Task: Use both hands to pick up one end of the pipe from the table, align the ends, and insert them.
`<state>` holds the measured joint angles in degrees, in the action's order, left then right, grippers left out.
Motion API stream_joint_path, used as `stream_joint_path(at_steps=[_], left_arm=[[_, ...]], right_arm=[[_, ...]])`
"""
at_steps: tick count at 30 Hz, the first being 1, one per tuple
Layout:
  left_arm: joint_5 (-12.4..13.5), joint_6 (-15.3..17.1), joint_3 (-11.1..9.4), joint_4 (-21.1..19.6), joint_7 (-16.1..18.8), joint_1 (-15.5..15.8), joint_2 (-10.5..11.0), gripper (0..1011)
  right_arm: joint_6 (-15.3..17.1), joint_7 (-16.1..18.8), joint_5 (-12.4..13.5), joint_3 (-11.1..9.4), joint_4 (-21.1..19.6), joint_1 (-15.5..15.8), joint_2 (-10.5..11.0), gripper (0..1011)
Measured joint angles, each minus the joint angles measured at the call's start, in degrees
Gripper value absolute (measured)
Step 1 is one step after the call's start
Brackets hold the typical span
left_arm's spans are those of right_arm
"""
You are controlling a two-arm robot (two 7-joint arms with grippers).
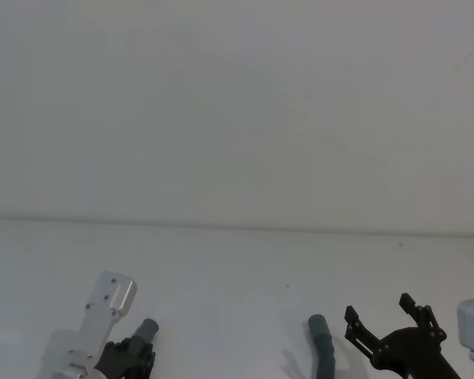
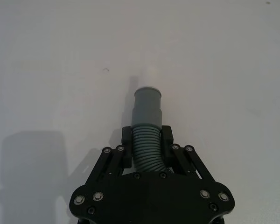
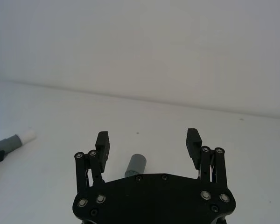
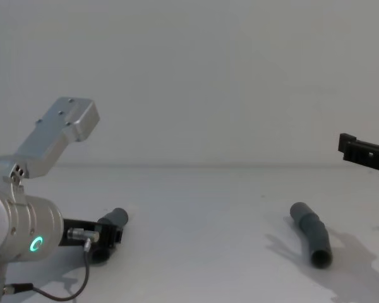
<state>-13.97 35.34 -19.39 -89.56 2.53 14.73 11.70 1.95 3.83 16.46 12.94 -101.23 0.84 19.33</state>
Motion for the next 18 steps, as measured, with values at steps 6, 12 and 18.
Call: stream_joint_path(at_steps=[6,12,18], left_arm=[[0.00,0.00,0.02,0.00,0.00,0.00,0.00,330],[0.00,0.00,0.01,0.00,0.00,0.00,0.00,330],[0.01,0.01,0.00,0.00,-0.02,0.01,0.01,329]], right_arm=[[0.00,0.00,0.00,0.00,0.00,0.00,0.00,1000],[0.00,0.00,0.00,0.00,0.00,0.00,0.00,1000],[0.00,0.00,0.00,0.00,0.00,0.00,0.00,1000]])
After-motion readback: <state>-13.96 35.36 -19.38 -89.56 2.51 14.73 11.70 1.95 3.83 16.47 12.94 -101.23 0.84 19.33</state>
